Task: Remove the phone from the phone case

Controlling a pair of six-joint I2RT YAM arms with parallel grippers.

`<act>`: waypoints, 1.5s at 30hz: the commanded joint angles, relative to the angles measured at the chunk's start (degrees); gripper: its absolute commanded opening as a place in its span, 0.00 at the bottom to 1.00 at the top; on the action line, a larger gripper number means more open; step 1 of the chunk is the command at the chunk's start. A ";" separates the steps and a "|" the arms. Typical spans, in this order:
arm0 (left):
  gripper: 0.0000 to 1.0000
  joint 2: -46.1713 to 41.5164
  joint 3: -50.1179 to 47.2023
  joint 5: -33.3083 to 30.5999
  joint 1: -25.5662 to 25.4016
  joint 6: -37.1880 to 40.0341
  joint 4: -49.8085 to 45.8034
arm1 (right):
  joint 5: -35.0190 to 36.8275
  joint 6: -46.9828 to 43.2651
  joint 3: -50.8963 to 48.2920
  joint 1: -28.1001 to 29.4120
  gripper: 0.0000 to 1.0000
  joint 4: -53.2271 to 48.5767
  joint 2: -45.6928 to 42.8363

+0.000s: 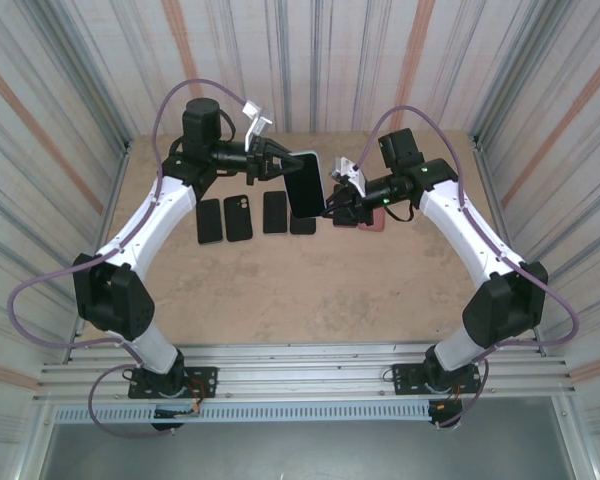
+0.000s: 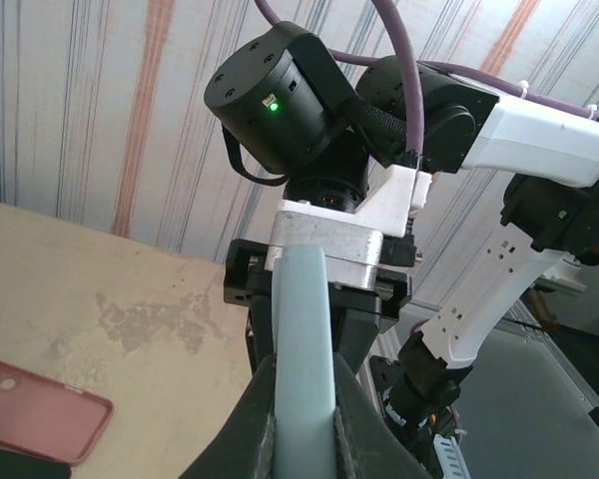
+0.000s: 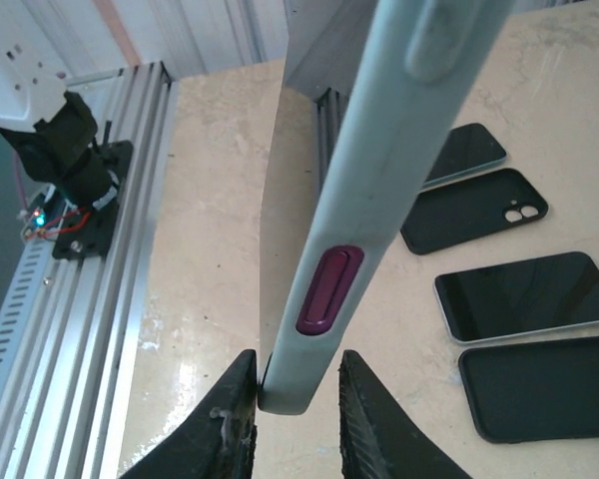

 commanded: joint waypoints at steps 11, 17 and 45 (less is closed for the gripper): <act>0.00 -4.08 0.94 2.28 0.65 0.23 0.76 | 1.54 -3.86 1.64 1.73 0.22 -3.41 1.71; 0.00 -4.13 0.75 2.61 0.70 -0.28 0.94 | 2.78 -4.83 1.45 2.28 0.20 -4.03 1.71; 0.00 -3.99 -0.31 7.65 0.70 -4.80 3.05 | 19.11 -11.11 -0.42 6.23 0.08 3.16 -3.22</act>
